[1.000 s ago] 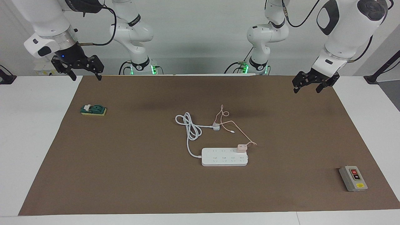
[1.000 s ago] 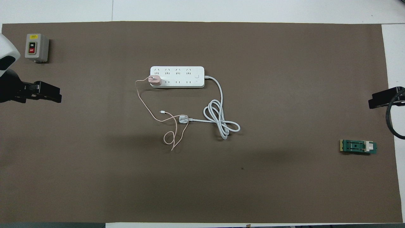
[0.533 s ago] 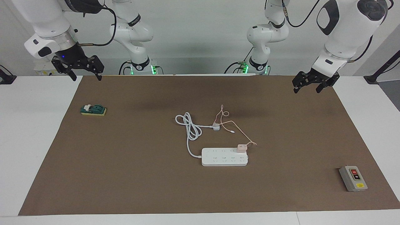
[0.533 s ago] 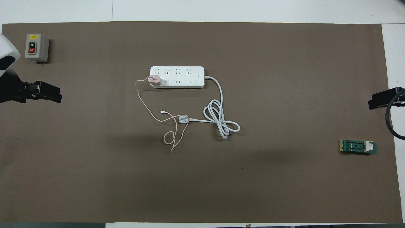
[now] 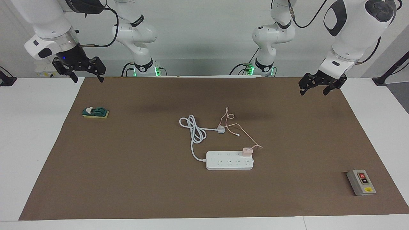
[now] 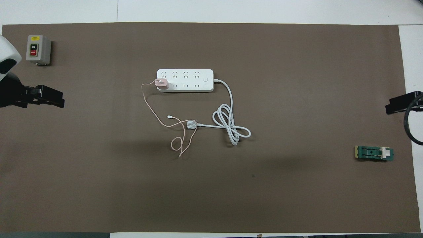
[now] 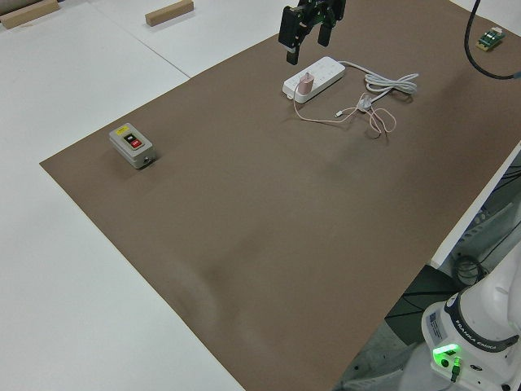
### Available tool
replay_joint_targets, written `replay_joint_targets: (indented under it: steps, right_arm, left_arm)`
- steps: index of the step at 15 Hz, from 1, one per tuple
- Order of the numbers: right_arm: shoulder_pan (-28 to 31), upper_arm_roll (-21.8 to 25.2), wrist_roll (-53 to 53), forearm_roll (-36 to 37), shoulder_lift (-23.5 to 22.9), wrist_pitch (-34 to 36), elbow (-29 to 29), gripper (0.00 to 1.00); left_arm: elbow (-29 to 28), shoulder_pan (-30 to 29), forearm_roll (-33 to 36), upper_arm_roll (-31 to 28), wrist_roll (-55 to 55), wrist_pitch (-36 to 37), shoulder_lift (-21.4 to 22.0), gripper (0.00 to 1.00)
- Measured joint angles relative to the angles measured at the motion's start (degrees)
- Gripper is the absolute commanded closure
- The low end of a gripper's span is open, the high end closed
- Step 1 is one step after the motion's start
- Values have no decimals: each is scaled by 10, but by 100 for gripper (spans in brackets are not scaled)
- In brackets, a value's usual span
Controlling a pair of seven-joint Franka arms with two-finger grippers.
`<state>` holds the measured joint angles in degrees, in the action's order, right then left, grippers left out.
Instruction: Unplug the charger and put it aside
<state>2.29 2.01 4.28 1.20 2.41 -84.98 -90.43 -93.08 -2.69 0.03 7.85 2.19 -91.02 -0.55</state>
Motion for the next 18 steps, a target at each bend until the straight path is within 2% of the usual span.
replay_joint_targets:
  steps: [3, 8, 12, 18]
  right_arm:
    - [0, -2, -23, 0, 0, 0, -3, 0]
    - [-57, -8, -228, -11, -16, -27, -33, 0]
    - [-95, -11, -399, -79, -69, -64, -36, 0]
    - [-169, -13, -680, -199, -170, -166, -5, 0]
  left_arm:
    - [0, 0, -1, 0, 101, -4, 0, 0]
    - [-2, 4, -20, 7, 304, -8, -11, 0]
    - [8, 58, -21, 12, 558, -34, -75, 0]
    - [49, 108, -21, 11, 902, -132, -190, 0]
